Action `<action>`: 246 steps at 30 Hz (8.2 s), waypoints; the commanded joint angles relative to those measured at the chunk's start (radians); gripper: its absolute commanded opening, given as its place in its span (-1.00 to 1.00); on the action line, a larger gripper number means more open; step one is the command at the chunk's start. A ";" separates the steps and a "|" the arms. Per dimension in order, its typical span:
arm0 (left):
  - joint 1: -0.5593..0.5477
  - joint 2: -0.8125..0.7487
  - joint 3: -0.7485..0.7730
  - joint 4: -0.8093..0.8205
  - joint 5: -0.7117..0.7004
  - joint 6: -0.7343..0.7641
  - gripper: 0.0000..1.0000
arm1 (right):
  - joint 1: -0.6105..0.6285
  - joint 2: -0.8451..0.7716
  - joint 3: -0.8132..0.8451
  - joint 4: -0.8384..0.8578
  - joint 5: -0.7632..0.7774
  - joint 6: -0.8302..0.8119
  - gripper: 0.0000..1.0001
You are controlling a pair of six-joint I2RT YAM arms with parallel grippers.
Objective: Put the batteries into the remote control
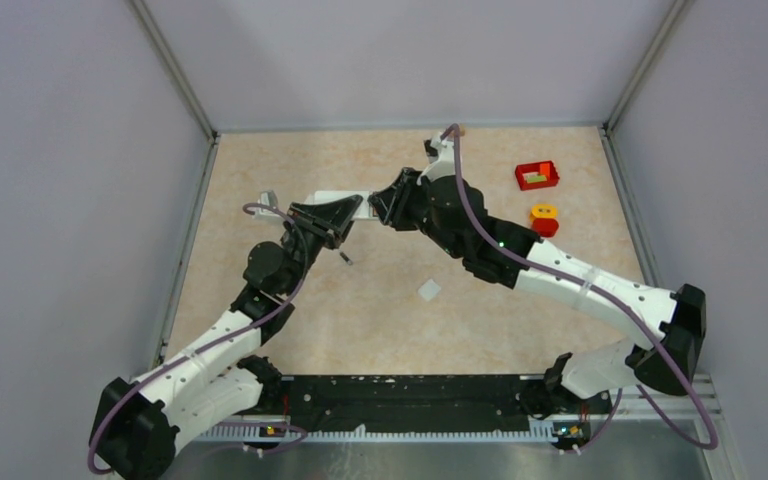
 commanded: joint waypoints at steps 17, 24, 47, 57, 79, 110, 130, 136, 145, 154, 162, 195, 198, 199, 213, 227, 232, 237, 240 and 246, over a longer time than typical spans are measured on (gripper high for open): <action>0.008 -0.026 0.010 0.124 -0.028 0.096 -1.00 | -0.005 -0.122 0.086 -0.160 -0.060 0.254 0.85; 0.011 -0.034 0.012 0.153 -0.035 0.142 -1.00 | -0.005 -0.178 -0.134 0.115 -0.112 0.677 0.89; 0.011 -0.052 -0.015 0.192 0.005 0.110 -1.00 | -0.058 -0.089 -0.244 0.351 -0.237 1.044 0.79; 0.012 -0.055 -0.030 0.213 0.022 0.091 -1.00 | -0.107 -0.085 -0.238 0.302 -0.245 1.066 0.69; 0.011 -0.030 -0.043 0.253 0.055 0.075 -1.00 | -0.141 -0.043 -0.234 0.295 -0.336 1.080 0.05; 0.011 -0.047 0.125 -0.040 0.023 0.121 -1.00 | -0.157 -0.089 -0.328 0.327 -0.474 0.955 -0.54; 0.014 -0.082 0.083 -0.106 0.024 0.200 -1.00 | -0.245 -0.178 -0.439 0.433 -0.638 0.767 0.80; 0.018 -0.128 0.041 -0.203 0.046 0.346 -1.00 | -0.322 -0.251 -0.484 0.372 -0.692 0.518 0.78; 0.021 -0.249 0.029 -0.542 -0.047 0.559 -1.00 | -0.335 -0.215 -0.377 -0.312 -0.388 -0.155 0.59; 0.021 -0.354 0.008 -0.707 -0.231 0.606 -1.00 | -0.297 -0.015 -0.371 -0.345 -0.355 0.052 -0.09; 0.021 -0.380 -0.036 -0.695 -0.241 0.577 -1.00 | -0.265 0.140 -0.346 -0.251 -0.336 0.336 -0.28; 0.021 -0.454 -0.188 -0.521 -0.235 0.591 -1.00 | -0.263 0.478 -0.061 -0.583 -0.287 0.635 -0.45; 0.022 -0.448 -0.188 -0.519 -0.239 0.597 -1.00 | -0.263 0.490 -0.058 -0.586 -0.291 0.643 -0.46; 0.023 -0.449 -0.187 -0.518 -0.240 0.600 -1.00 | -0.263 0.492 -0.060 -0.585 -0.293 0.646 -0.46; 0.023 -0.450 -0.184 -0.523 -0.240 0.613 -1.00 | -0.271 0.531 -0.053 -0.598 -0.309 0.653 -0.80; 0.022 -0.422 -0.126 -0.518 -0.144 0.597 -1.00 | -0.276 0.292 -0.105 -0.367 -0.310 0.495 -1.00; 0.022 -0.377 -0.108 -0.449 -0.031 0.499 -1.00 | -0.275 0.067 -0.213 -0.132 -0.387 0.431 -1.00; 0.022 -0.296 -0.094 -0.336 0.083 0.356 -1.00 | -0.276 -0.111 -0.311 0.118 -0.526 0.391 -1.00; 0.022 -0.223 -0.053 -0.304 0.173 0.277 -1.00 | -0.276 -0.170 -0.346 0.276 -0.643 0.384 -1.00; 0.022 -0.088 0.037 -0.273 0.344 0.140 -1.00 | -0.270 -0.205 -0.381 0.489 -0.819 0.453 -1.00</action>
